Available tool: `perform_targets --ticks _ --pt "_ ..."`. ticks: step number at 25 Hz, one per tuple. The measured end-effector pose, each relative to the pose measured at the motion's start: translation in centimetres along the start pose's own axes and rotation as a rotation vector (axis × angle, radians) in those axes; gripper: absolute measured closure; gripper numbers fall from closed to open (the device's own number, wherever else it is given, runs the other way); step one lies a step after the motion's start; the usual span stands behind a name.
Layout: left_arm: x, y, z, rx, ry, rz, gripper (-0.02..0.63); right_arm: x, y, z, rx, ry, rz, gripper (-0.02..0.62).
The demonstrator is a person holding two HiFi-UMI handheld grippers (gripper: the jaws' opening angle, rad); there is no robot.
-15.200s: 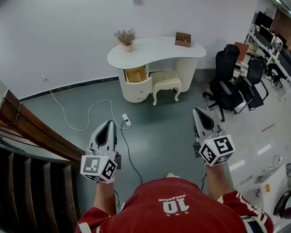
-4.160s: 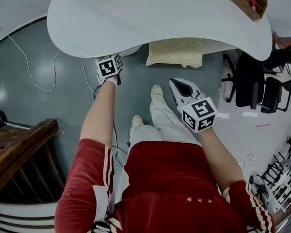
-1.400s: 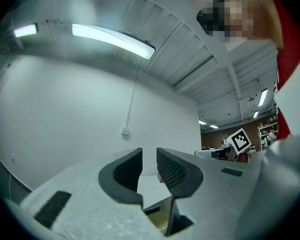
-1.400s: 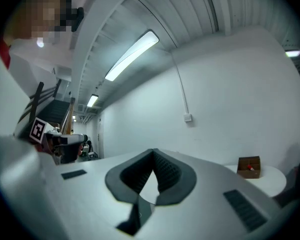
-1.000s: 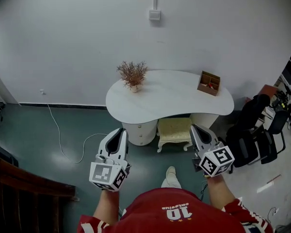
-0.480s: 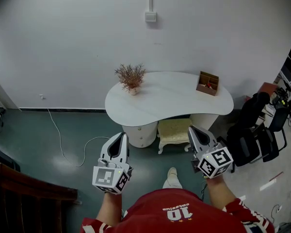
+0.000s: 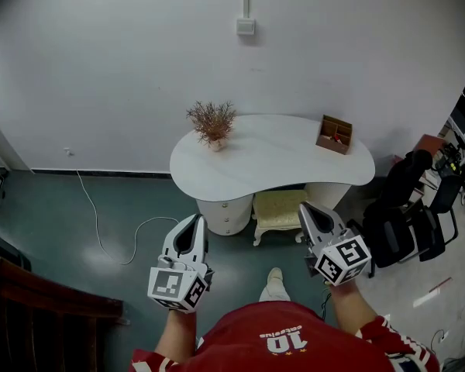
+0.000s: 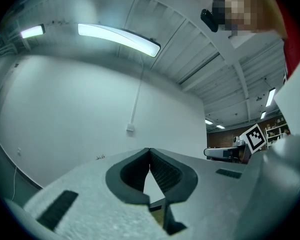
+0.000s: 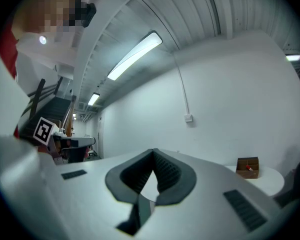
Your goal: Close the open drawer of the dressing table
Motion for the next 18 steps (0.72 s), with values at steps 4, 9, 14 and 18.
perform_targets --ticks 4,9,14,18 --pt "-0.3 0.1 0.3 -0.010 -0.002 -0.010 0.620 -0.2 -0.3 -0.2 0.006 -0.004 -0.005 0.592" --pt "-0.1 0.3 0.1 -0.014 -0.003 -0.009 0.620 -0.3 -0.9 -1.0 0.025 -0.001 -0.005 0.592" --pt "0.0 0.3 0.0 -0.016 -0.003 -0.015 0.620 -0.5 -1.1 -1.5 0.035 0.007 -0.014 0.592" --pt "0.1 0.2 -0.3 -0.021 -0.008 -0.017 0.620 -0.4 -1.5 -1.7 0.034 0.013 -0.018 0.592"
Point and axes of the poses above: the fingertips, and each gripper's own axes: y backward along the fingers, z to its right, x out of its top, the point moved 2 cm from there along y, backward along the fingers, and after that the axes turned 9 degrees about -y, right-handed, at the moved point
